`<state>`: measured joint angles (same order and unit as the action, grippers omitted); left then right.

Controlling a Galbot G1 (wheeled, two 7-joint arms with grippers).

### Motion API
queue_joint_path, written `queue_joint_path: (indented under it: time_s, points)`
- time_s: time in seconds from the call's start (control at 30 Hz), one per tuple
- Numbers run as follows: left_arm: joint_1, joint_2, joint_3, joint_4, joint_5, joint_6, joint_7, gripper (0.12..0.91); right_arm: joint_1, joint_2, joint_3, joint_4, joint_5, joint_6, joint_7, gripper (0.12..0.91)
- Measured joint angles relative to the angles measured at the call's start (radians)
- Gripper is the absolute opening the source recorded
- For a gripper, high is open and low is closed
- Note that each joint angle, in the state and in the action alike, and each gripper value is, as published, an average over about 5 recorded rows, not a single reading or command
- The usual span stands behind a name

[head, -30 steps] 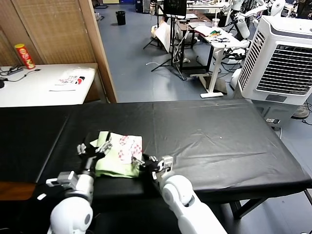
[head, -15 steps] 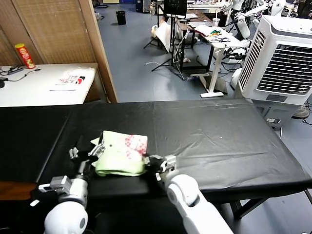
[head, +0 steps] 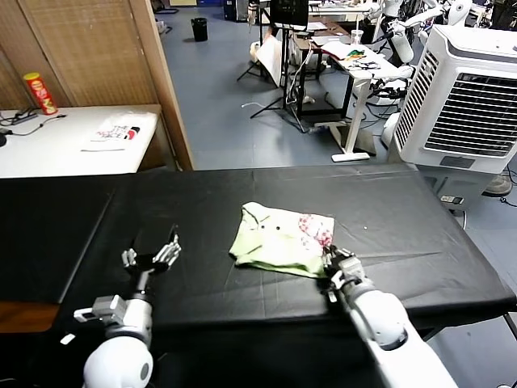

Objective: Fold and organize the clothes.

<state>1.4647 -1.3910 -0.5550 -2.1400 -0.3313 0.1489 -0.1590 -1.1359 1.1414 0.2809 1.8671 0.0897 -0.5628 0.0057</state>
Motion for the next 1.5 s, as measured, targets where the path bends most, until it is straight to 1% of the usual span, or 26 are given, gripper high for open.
queue_joint_path:
  time_s: [0.07,0.1,0.17,0.2,0.27,0.3,0.33,0.37,0.47,0.53,0.6,0.7,0.8,0.9,0.97,1.07,1.23,1.37,1.5]
  points:
    - [-0.001,0.006,0.002,0.008,-0.003,-0.006,0.007,0.798,-0.011,-0.027,0.016,0.009,0.0,0.036,-0.032,0.384]
    - [0.0,0.009,0.002,0.012,-0.004,-0.009,0.011,0.798,-0.015,-0.042,0.023,0.011,0.001,0.055,-0.046,0.451]
    - [0.001,0.015,0.003,0.018,-0.006,-0.013,0.022,0.798,-0.023,-0.071,0.036,0.018,0.011,0.089,-0.067,0.552]
    - [0.003,0.018,0.003,0.021,-0.006,-0.013,0.029,0.798,-0.028,-0.086,0.042,0.023,0.019,0.103,-0.073,0.617]
    - [0.008,0.025,0.003,0.027,-0.002,-0.016,0.043,0.798,-0.044,-0.113,0.054,0.04,0.035,0.124,-0.077,0.705]
    - [0.011,0.029,0.003,0.032,0.0,-0.022,0.049,0.798,-0.053,-0.123,0.06,0.05,0.041,0.134,-0.072,0.746]
    - [0.014,0.034,0.004,0.037,0.003,-0.029,0.054,0.798,-0.065,-0.131,0.066,0.061,0.046,0.146,-0.064,0.771]
    - [0.016,0.039,0.003,0.043,0.006,-0.038,0.057,0.798,-0.077,-0.135,0.072,0.073,0.05,0.162,-0.052,0.781]
    - [0.026,0.062,0.003,0.055,0.008,-0.055,0.06,0.798,-0.127,-0.133,0.091,0.113,0.066,0.228,0.003,0.796]
    - [0.039,0.081,0.001,0.054,0.001,-0.052,0.058,0.798,-0.171,-0.122,0.105,0.142,0.085,0.281,0.04,0.798]
    - [0.057,0.102,-0.003,0.043,-0.01,-0.041,0.055,0.798,-0.224,-0.106,0.121,0.17,0.104,0.333,0.068,0.798]
    - [0.095,0.134,-0.014,0.016,-0.016,-0.027,0.053,0.798,-0.323,-0.081,0.146,0.213,0.106,0.409,0.093,0.798]
    - [0.147,0.156,-0.025,-0.016,-0.016,-0.025,0.052,0.798,-0.428,-0.055,0.172,0.254,0.084,0.475,0.105,0.798]
    - [0.212,0.166,-0.033,-0.045,-0.014,-0.025,0.049,0.798,-0.524,-0.031,0.196,0.291,0.054,0.517,0.12,0.798]
    - [0.257,0.167,-0.037,-0.061,-0.015,-0.016,0.039,0.798,-0.582,-0.014,0.209,0.315,0.033,0.527,0.136,0.798]
    - [0.32,0.17,-0.046,-0.084,-0.027,0.009,0.023,0.798,-0.664,0.01,0.222,0.351,0.012,0.52,0.169,0.798]
    - [0.414,0.18,-0.077,-0.121,-0.05,0.051,0.011,0.798,-0.791,0.044,0.235,0.414,0.019,0.49,0.222,0.798]
    - [0.469,0.181,-0.106,-0.138,-0.068,0.094,0.014,0.798,-0.867,0.061,0.231,0.453,0.024,0.464,0.239,0.798]
    - [0.499,0.179,-0.124,-0.143,-0.069,0.11,0.021,0.798,-0.905,0.066,0.227,0.469,0.024,0.461,0.24,0.798]
